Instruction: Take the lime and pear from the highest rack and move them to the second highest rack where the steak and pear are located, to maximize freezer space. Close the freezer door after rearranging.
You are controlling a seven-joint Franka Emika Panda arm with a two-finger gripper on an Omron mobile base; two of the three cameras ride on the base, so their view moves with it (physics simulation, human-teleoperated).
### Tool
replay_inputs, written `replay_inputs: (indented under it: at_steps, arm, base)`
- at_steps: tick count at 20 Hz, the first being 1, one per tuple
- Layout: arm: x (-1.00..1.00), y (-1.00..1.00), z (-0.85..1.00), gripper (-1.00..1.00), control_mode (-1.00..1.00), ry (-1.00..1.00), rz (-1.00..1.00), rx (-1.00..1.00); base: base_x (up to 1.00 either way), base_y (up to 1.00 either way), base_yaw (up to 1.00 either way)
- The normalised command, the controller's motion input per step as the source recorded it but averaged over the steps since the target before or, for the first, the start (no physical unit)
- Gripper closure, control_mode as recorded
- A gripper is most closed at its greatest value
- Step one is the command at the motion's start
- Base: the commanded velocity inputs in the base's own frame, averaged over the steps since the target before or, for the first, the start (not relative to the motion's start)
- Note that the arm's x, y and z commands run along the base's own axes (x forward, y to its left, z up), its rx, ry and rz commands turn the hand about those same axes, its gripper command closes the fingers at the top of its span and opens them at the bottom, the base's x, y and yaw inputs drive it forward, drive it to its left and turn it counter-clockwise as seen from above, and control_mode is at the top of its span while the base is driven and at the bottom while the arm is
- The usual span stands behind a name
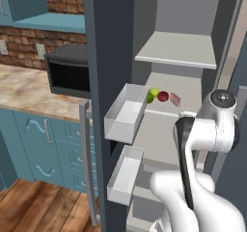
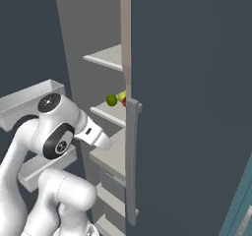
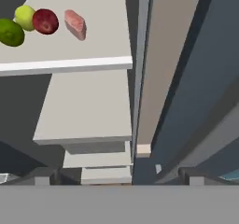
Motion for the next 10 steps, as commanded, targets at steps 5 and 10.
replay_inputs:
  at_steps: [5,10]
  arm:
    - [-0.89,0.02,0.00,-1.00,-1.00,0.00,0.00,0.00]
    - [-0.76,0.07,-0.02,-1.00,1.00,-0.07,0.00,0.00]
  base:
    - [0.00,0.00,0.00]
    - [-0.20,0.07,0.00]
